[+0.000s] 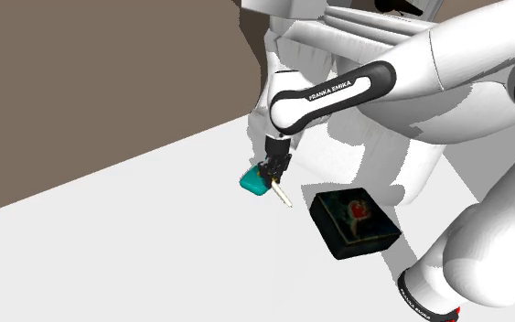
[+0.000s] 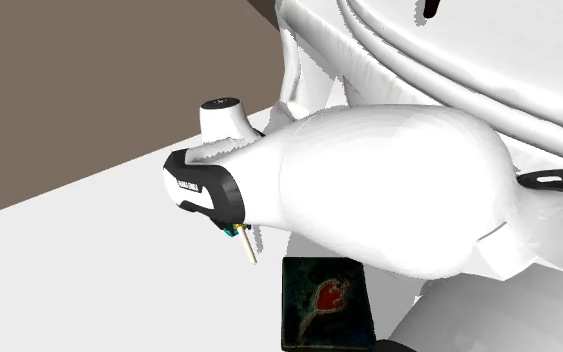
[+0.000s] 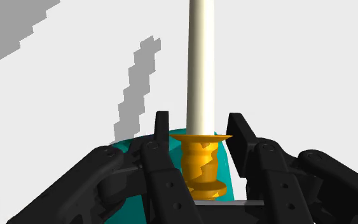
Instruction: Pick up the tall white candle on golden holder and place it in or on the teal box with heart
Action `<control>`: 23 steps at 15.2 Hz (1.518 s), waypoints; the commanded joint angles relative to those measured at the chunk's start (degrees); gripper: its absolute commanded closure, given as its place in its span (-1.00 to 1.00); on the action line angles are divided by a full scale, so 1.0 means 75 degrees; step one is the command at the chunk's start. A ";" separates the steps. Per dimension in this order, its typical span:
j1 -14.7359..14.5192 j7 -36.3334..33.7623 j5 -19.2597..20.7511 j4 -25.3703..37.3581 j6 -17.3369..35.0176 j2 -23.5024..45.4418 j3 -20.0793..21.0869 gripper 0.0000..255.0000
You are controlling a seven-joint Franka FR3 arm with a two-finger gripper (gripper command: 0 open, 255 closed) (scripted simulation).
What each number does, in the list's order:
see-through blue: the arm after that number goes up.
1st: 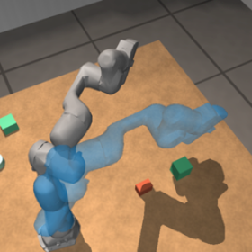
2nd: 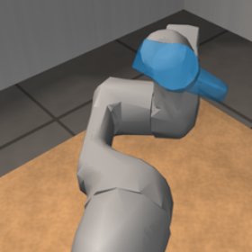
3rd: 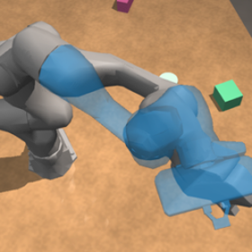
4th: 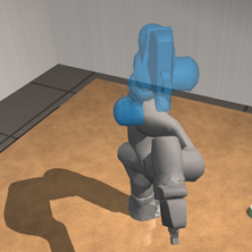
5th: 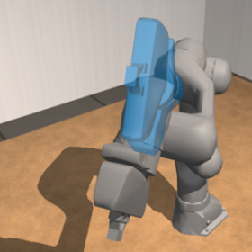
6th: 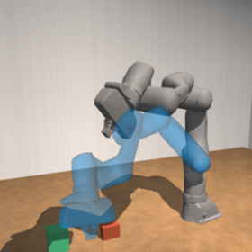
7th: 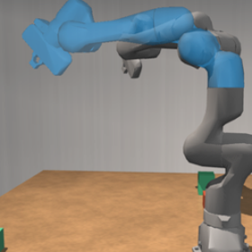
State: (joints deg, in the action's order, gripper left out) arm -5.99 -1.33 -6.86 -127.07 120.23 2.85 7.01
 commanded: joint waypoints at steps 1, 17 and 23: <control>0.0005 -0.0010 -0.0001 0.0083 -0.0206 -0.0121 -0.0004 1.00; 0.0032 -0.0118 0.0001 0.0998 -0.1810 -0.0815 -0.0033 1.00; 0.0041 -0.0164 0.0006 0.1449 -0.2413 -0.0970 -0.0045 1.00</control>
State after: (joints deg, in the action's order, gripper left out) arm -5.68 -2.47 -6.81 -116.86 103.02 -4.20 6.68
